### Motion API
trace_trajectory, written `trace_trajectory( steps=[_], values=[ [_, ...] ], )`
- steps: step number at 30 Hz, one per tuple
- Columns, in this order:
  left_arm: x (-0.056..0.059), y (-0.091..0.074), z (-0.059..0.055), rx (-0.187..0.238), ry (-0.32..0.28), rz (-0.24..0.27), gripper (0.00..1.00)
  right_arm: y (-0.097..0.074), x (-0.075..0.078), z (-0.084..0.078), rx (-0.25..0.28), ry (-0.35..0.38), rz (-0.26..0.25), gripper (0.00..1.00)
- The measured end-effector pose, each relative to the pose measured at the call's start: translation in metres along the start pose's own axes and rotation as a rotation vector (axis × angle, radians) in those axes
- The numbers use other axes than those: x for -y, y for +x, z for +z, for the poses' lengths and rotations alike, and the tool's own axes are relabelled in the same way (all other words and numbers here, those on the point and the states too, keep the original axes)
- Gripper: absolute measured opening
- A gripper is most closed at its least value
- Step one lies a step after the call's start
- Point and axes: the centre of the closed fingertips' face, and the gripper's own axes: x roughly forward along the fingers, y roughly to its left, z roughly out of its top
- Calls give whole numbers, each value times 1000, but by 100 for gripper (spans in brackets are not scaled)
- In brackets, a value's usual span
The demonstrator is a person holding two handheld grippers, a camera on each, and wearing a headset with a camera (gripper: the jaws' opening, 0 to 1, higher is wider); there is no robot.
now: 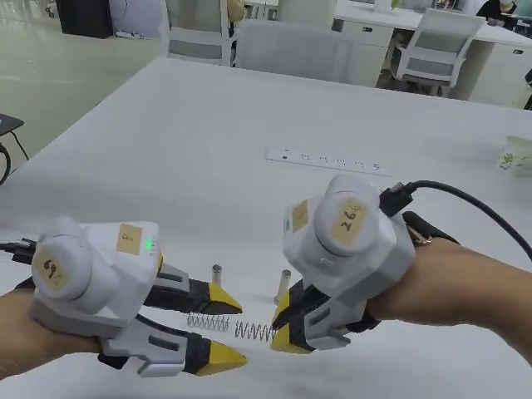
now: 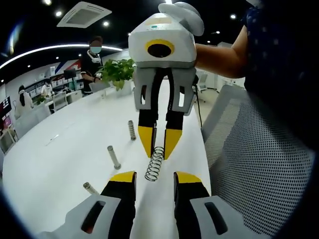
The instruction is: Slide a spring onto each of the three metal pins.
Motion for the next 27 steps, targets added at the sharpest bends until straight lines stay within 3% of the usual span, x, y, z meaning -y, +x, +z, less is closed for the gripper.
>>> trace_trajectory(
  steps=[16, 27],
  values=[
    [1, 4, -3, -17, 60, -1, 5, 2, -4, 2, -16, -3, 19, 8],
    [4, 7, -8, -51, 95, -9, 3, 1, -6, 2, -12, 2, 25, 8]
  ],
)
